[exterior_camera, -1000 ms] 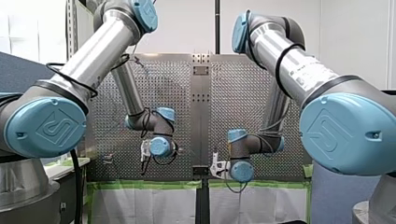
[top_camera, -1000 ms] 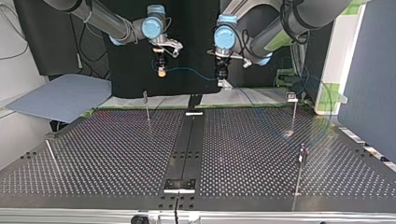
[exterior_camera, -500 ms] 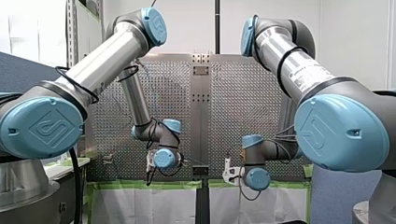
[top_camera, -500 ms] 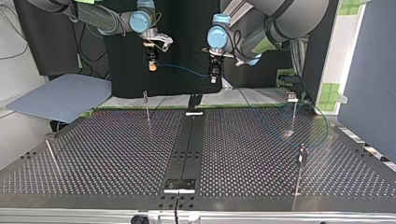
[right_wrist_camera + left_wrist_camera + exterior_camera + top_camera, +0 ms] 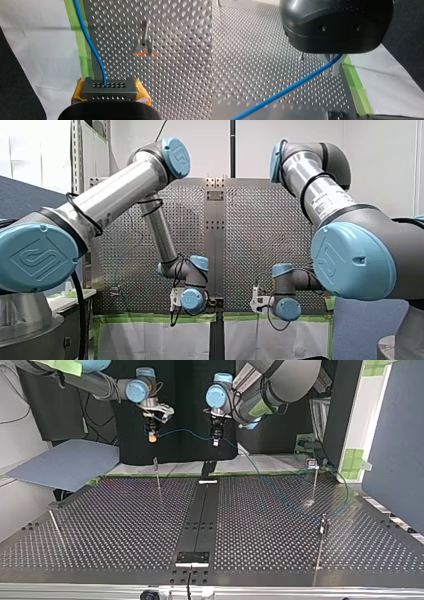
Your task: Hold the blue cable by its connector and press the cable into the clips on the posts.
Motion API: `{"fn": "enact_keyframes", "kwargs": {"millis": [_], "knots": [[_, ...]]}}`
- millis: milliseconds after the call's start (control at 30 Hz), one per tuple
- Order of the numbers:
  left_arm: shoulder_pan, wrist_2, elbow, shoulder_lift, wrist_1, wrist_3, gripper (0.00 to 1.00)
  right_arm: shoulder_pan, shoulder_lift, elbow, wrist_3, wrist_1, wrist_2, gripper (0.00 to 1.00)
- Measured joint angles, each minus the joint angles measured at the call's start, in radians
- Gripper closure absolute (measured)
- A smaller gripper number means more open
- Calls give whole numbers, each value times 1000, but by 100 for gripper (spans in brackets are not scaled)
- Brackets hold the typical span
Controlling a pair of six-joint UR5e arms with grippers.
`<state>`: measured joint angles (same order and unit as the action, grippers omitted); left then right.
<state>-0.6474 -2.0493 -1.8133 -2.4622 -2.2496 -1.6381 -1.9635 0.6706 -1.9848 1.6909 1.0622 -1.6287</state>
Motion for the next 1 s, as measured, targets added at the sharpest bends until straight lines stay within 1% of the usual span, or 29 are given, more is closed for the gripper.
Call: {"fn": "enact_keyframes", "kwargs": {"millis": [100, 267, 400, 433, 700, 800, 833, 933, 1000], "knots": [[-8, -3, 28, -15, -7, 0, 100, 22, 0, 19, 1, -3, 4, 100], [-12, -2, 74, -43, -24, -3, 100, 62, -1, 48, -3, -13, 12, 100], [-14, 0, 106, -54, -34, -7, 100, 93, -1, 58, -6, -19, 23, 100], [-13, -1, 113, -55, -36, -7, 100, 104, -1, 60, -7, -19, 25, 100], [-15, 0, 180, -85, -59, -9, 100, 166, -2, 67, -17, -20, 37, 100], [-17, 2, 197, -88, -60, -8, 100, 194, -2, 69, -23, -32, 56, 100], [-19, 3, 199, -89, -60, -7, 100, 206, -2, 70, -27, -38, 67, 100], [-30, 6, 203, -89, -56, -6, 100, 235, -2, 76, -33, -47, 91, 100], [-38, 6, 206, -90, -50, -6, 100, 249, -2, 82, -34, -50, 99, 100]]}}
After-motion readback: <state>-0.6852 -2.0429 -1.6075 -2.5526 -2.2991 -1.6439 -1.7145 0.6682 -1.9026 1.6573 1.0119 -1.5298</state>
